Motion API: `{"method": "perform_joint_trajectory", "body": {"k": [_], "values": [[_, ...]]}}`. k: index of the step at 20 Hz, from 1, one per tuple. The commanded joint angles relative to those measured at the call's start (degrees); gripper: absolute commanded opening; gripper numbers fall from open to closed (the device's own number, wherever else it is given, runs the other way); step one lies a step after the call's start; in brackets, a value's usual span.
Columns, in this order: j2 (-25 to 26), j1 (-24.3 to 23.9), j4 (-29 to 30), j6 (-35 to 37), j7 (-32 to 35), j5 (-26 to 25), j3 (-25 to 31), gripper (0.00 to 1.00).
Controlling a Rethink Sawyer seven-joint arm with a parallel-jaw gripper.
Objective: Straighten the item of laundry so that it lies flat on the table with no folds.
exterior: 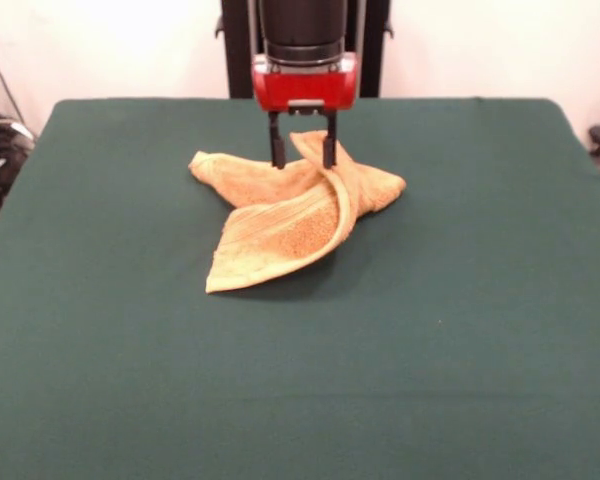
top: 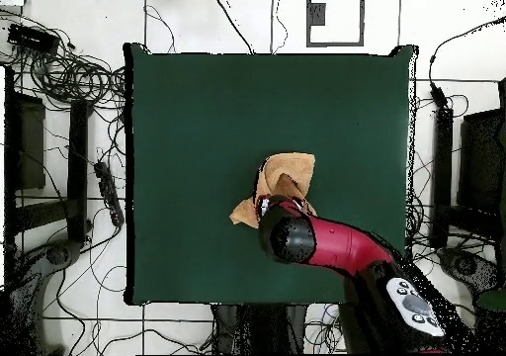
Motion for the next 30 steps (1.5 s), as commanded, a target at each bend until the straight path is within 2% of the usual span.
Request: {"method": "perform_joint_trajectory", "body": {"k": [1,18,20,23,30], "values": [[1.18,1.48,-3.65,-1.92,5.72,-2.07,3.22,1.00],[-0.14,5.04,-0.35,-4.00,10.32,-0.82,0.64,1.00],[1.93,5.13,-0.72,-3.69,10.37,-0.38,1.00,1.00],[5.29,5.84,-0.78,-7.85,11.58,-0.48,1.09,1.00],[6.10,5.22,0.24,-8.91,11.60,0.07,2.06,1.00]]}}
